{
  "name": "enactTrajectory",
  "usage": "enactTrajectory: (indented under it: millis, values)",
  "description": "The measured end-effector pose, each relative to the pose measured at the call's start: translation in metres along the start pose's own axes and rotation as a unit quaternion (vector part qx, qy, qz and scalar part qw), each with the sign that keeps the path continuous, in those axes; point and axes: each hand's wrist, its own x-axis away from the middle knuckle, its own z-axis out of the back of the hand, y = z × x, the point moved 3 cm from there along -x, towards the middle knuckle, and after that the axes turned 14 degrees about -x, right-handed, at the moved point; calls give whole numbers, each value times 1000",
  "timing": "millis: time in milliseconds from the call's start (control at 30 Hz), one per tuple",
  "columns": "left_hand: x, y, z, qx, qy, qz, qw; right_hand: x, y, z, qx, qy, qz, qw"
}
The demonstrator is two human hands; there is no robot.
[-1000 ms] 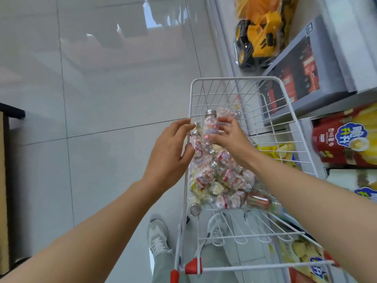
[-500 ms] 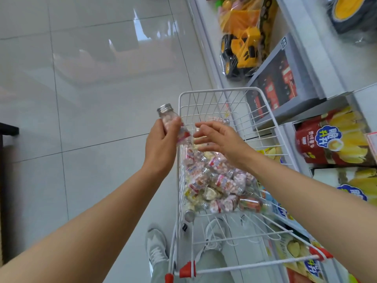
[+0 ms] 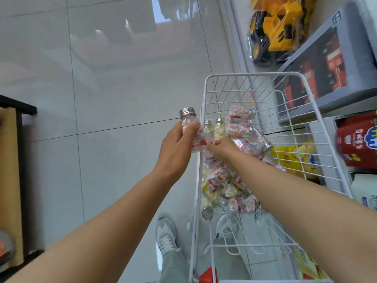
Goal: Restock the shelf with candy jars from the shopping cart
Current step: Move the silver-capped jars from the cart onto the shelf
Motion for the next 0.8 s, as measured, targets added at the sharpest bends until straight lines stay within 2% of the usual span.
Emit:
enactTrajectory:
  millis: [233, 367, 467, 600, 800]
  values:
    - [1, 3, 2, -16, -14, 1, 1000, 0, -2, 7, -25, 17, 17, 999]
    - [6, 9, 2, -49, -13, -3, 999, 6, 3, 13, -55, -53, 0, 997]
    - [9, 21, 1, -96, 9, -21, 995, 23, -4, 27, -105, -104, 29, 988]
    - [16, 57, 0, -123, 34, -62, 990, 51, -25, 62, -163, -119, 83, 976]
    - [17, 125, -17, -87, -11, -115, 989, 105, -76, 119, -245, -105, 187, 945]
